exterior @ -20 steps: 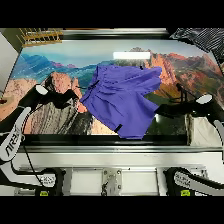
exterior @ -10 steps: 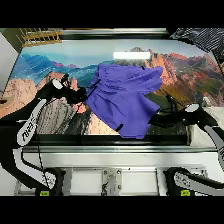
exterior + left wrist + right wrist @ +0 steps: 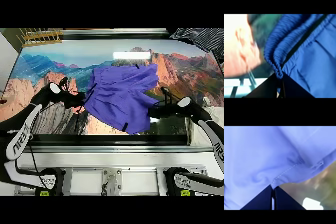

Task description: Fold the clothes and pants, and hang the long-sleeved shirts on hangers.

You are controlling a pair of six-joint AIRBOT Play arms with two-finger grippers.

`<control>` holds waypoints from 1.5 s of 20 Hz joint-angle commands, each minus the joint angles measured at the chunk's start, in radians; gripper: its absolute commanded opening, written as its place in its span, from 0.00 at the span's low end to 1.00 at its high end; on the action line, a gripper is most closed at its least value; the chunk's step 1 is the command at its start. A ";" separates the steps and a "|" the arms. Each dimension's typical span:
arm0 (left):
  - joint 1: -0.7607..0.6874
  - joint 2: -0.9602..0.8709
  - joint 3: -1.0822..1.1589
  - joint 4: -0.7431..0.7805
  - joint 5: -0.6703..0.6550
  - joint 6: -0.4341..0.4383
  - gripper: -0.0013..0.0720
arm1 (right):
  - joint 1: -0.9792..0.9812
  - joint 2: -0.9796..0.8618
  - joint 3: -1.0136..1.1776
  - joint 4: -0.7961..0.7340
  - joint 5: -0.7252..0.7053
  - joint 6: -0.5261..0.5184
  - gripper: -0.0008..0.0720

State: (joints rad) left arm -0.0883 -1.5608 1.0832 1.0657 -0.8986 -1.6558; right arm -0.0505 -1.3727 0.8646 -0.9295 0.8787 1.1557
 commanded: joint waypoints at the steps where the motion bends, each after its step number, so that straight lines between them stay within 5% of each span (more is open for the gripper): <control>1: -0.077 0.182 -0.216 0.015 0.001 0.002 0.03 | 0.003 -0.001 0.146 -0.131 -0.018 0.064 0.02; 2: -0.111 0.221 -0.266 0.015 0.005 0.002 0.03 | 0.001 0.000 0.174 -0.136 -0.013 0.064 0.20; 3: -0.142 0.252 -0.306 0.015 0.019 0.000 0.03 | -0.002 0.006 0.192 -0.137 0.010 0.064 0.60; 4: -0.172 0.279 -0.341 0.014 0.042 -0.001 0.03 | -0.011 0.017 0.202 -0.137 0.050 0.064 0.83; 6: -0.208 0.318 -0.393 0.013 0.087 -0.002 0.03 | -0.048 0.042 0.192 -0.175 0.154 0.064 0.54; 11: -0.225 0.360 -0.462 0.013 0.098 -0.002 0.03 | -0.238 0.185 -0.106 -0.183 0.232 0.177 0.54; 16: -0.224 0.360 -0.468 0.012 0.097 -0.002 0.03 | -0.303 0.265 -0.381 0.010 0.185 0.203 0.55; 27: -0.224 0.360 -0.468 0.012 0.096 -0.002 0.03 | -0.137 0.255 -0.441 0.097 -0.036 0.203 0.54; 28: -0.224 0.360 -0.468 0.012 0.096 -0.002 0.03 | -0.113 0.253 -0.441 0.110 -0.068 0.203 0.48; 30: -0.224 0.361 -0.468 0.013 0.096 -0.002 0.03 | -0.064 0.255 -0.439 0.115 -0.126 0.203 0.14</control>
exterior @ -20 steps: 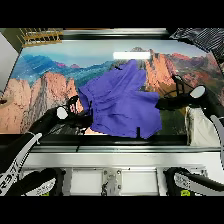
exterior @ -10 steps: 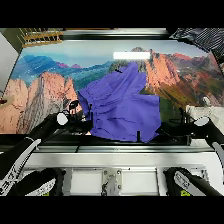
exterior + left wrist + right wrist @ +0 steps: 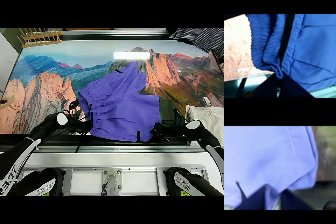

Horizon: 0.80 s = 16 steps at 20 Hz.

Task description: Fold the clothes and pants, and hang the long-sleeved shirts on hangers.

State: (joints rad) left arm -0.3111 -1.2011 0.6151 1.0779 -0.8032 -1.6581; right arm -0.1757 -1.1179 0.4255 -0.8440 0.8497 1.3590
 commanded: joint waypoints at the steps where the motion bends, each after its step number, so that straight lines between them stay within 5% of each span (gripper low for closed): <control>1: 0.000 0.001 0.005 0.002 -0.001 0.000 0.03 | 0.073 0.002 0.006 0.029 -0.114 -0.007 0.05; 5: 0.053 0.068 0.130 0.003 -0.074 0.001 0.03 | 0.069 0.065 0.180 -0.090 -0.035 -0.052 0.02; 9: 0.123 0.279 0.398 -0.002 -0.151 0.000 0.03 | 0.069 0.185 0.628 -0.273 0.117 -0.053 0.02; 16: 0.037 0.610 0.736 -0.006 -0.157 -0.078 0.03 | 0.071 0.371 1.188 -0.278 0.149 -0.053 0.02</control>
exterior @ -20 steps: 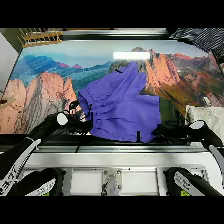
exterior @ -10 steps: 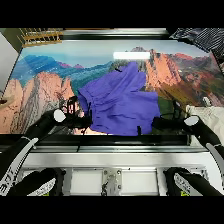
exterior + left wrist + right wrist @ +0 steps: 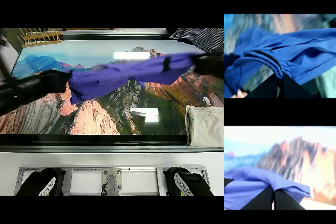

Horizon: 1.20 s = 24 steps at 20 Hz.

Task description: Fold the clothes and pants, and hang the long-sleeved shirts on hangers.

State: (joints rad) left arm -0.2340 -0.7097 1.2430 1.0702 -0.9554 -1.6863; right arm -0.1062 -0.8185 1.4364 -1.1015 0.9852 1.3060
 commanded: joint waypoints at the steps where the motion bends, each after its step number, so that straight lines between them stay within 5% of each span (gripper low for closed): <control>1: -0.064 0.156 0.125 0.002 -0.005 -0.084 0.03 | 0.001 0.102 0.201 -0.021 0.013 0.000 0.02; 7: -0.137 0.282 0.106 0.012 -0.006 -0.243 0.03 | 0.001 0.211 0.209 -0.021 -0.014 0.004 0.02; 11: -0.136 0.226 -0.080 0.012 -0.018 -0.323 0.03 | 0.002 0.105 0.209 0.050 0.019 0.003 0.01; 16: -0.135 -0.078 -0.253 0.109 0.061 -0.326 0.03 | 0.069 -0.301 0.209 0.025 0.142 0.019 0.01; 20: -0.118 -0.407 -0.211 0.177 0.219 -0.295 0.03 | 0.118 -0.626 0.249 -0.111 0.052 0.066 0.01; 24: -0.018 -0.693 -0.014 0.159 0.193 -0.247 0.03 | 0.124 -0.705 0.277 -0.114 -0.023 0.121 0.01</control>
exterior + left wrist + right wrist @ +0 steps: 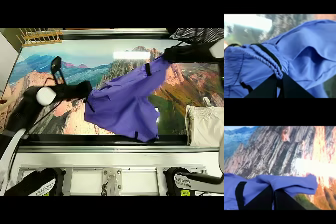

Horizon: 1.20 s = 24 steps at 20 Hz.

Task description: Fold the clothes and pants, and hang the long-sleeved shirts on hangers.

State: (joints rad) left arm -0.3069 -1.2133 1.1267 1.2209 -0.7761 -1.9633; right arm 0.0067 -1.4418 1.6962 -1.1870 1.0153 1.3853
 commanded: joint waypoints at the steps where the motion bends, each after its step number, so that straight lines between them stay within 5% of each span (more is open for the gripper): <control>1: 0.085 -0.233 0.148 0.008 0.006 0.030 0.03 | 0.011 -0.074 0.016 -0.029 -0.053 0.044 0.01; 7: 0.200 -0.296 0.263 0.008 -0.111 0.145 0.03 | 0.034 0.068 -0.056 -0.095 0.138 0.029 0.01; 13: 0.211 -0.296 0.088 0.009 -0.157 0.222 0.03 | 0.109 0.316 -0.529 -0.123 0.159 0.086 0.01; 19: 0.196 -0.296 -0.090 0.009 -0.105 0.232 0.03 | 0.151 0.419 -1.006 -0.113 -0.006 0.134 0.01; 24: 0.180 -0.296 -0.174 0.006 -0.024 0.230 0.03 | 0.153 0.385 -1.142 -0.067 -0.188 0.134 0.02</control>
State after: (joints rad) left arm -0.1192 -1.5089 0.9974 1.2259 -0.8482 -1.7359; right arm 0.1547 -1.0458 0.6357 -1.2854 0.9188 1.5154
